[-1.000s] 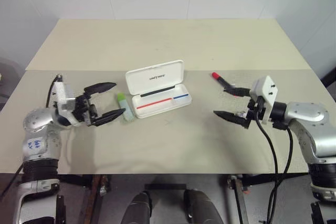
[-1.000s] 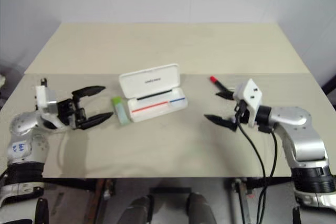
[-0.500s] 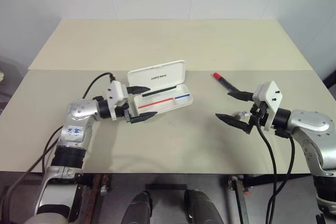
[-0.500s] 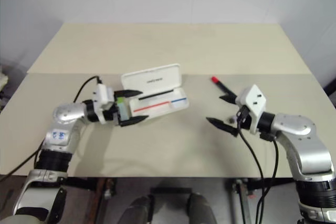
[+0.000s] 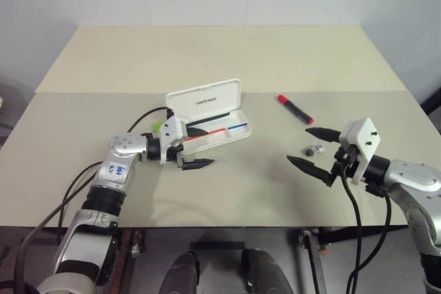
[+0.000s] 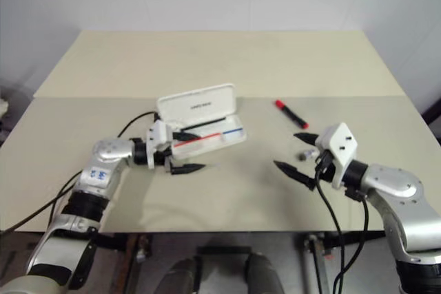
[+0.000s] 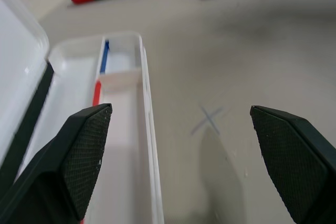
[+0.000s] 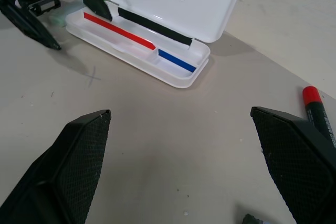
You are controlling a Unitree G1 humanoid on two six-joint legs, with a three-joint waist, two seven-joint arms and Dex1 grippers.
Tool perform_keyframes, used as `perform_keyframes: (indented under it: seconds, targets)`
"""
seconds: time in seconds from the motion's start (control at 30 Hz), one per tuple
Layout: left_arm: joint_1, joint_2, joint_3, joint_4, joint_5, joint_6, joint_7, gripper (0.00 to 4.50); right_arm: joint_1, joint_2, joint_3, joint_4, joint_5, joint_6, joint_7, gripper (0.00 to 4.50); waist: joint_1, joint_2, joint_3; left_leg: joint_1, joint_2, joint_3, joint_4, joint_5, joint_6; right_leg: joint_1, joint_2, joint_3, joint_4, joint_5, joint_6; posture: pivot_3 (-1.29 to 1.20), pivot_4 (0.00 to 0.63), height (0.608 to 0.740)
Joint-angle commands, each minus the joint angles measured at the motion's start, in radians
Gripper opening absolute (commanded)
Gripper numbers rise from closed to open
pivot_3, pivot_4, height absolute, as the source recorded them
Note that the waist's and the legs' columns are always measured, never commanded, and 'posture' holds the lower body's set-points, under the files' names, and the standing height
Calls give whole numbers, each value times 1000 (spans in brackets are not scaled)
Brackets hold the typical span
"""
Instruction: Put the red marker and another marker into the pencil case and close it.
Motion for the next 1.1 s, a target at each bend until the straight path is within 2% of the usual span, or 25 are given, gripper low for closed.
perform_keyframes:
  seconds: [0.03, 0.3, 0.33, 0.4, 0.77, 0.8, 1.1]
  targets:
    - [-40, 7, -15, 12, 39, 28, 19, 4485, 10, -2, -38, -37, 19, -9, -14, 4500, 0, 0, 0, 0, 0, 0, 0, 0, 0, 0, 0, 0, 0, 0, 0, 0, 150, 740]
    - [-108, 11, -63, 96, 143, 34, 62, 4485, 21, -2, -42, -19, 13, -28, -13, 4500, 0, 0, 0, 0, 0, 0, 1, 0, 0, 0, 0, 0, 0, 0, 0, 0, 150, 740]
    - [-116, 9, -68, 108, 151, 42, 66, 4298, 20, -2, -42, -17, 12, -30, -13, 4500, 0, 0, 0, 0, 0, 0, 1, 0, 0, 1, 0, 0, 0, 0, 0, 0, 150, 740]
    - [-130, 6, -73, 125, 163, 58, 77, 3865, 21, -2, -43, -13, 11, -31, -13, 4500, 0, 0, 0, 0, 0, 0, 2, 1, 1, 1, 0, 0, 0, 0, 0, 0, 150, 740]
    - [-151, 17, -49, 92, 151, 65, 82, 174, -1, -2, -28, 0, 4, -34, -13, 4500, 0, 0, 0, -1, 0, 0, 3, 1, 1, 1, 0, 0, 0, 0, 0, 0, 150, 740]
    - [-152, 20, -45, 84, 150, 63, 86, 39, -4, -2, -27, 2, 5, -33, -12, 4500, 0, 0, 0, -1, 0, 0, 3, 1, 1, 1, 0, 0, 0, 0, 0, 0, 150, 740]
    - [-131, 56, 9, -89, 106, 27, 87, 39, -22, -7, -22, 24, 3, -38, 4, 4500, 0, 0, 0, -2, 0, 0, 3, 1, 1, 0, 0, 0, 0, 1, 1, 0, 150, 740]
